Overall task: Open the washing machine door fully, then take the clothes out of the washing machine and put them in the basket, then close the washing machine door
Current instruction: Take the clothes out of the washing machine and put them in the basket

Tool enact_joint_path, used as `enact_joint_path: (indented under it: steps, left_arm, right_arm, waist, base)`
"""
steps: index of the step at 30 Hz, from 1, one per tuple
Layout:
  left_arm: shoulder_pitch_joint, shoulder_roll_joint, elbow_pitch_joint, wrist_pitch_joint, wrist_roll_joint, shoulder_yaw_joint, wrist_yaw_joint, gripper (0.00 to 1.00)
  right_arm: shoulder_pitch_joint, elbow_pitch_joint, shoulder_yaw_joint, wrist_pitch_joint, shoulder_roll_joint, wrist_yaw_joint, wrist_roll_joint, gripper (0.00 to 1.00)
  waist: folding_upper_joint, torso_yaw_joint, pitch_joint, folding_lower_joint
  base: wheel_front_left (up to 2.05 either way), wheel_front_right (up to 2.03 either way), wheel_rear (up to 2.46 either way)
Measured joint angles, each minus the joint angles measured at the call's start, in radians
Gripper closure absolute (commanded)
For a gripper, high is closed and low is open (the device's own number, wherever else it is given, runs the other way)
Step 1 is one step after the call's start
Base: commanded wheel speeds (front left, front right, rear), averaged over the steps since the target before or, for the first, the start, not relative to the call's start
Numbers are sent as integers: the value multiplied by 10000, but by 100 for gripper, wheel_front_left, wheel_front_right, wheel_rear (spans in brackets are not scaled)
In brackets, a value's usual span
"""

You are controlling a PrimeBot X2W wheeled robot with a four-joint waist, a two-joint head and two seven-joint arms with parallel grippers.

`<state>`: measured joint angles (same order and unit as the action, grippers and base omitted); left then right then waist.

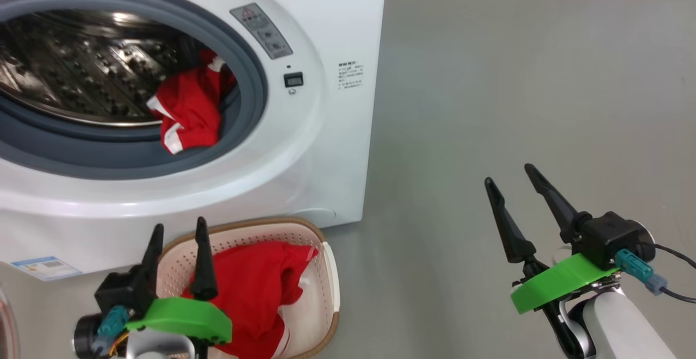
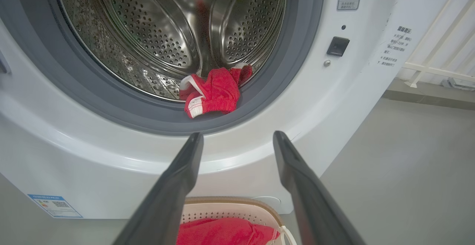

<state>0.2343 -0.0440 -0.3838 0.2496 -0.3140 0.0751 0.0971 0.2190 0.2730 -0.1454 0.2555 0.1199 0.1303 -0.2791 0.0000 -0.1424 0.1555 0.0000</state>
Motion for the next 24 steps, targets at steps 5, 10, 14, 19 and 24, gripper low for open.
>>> enact_joint_path:
  steps: [5, 10, 14, 19, 24]
  left_arm:
    - [-664, 6, 1244, 2, 401, -199, 38, 0]
    - [-1243, -46, 1862, 2, 880, -226, 52, 0]
    - [-1645, -50, 2297, 2, 959, -290, 86, 0]
    - [-2191, -50, 2713, 2, 959, -362, 134, 0]
    - [-2846, -48, 3060, 2, 922, -397, 313, 0]
  right_arm:
    - [-279, -186, 130, 0, -48, 0, 94, 0]
    - [-540, -374, 364, 0, -56, 0, 272, 0]
    - [-570, -460, 428, 0, -67, 0, 280, 0]
    - [-864, -562, 577, 0, -117, 0, 347, 0]
    - [-1336, -665, 663, 0, -228, 0, 431, 0]
  waist:
    - [0, 50, -367, 0]
    - [0, 94, -630, 0]
    - [0, 125, -778, 0]
    - [0, 133, -973, 0]
    - [0, 113, -1244, 0]
  base:
    - [0, 0, 0]
    - [0, 0, 0]
    - [0, 0, 0]
    - [0, 0, 0]
    - [0, 0, 0]
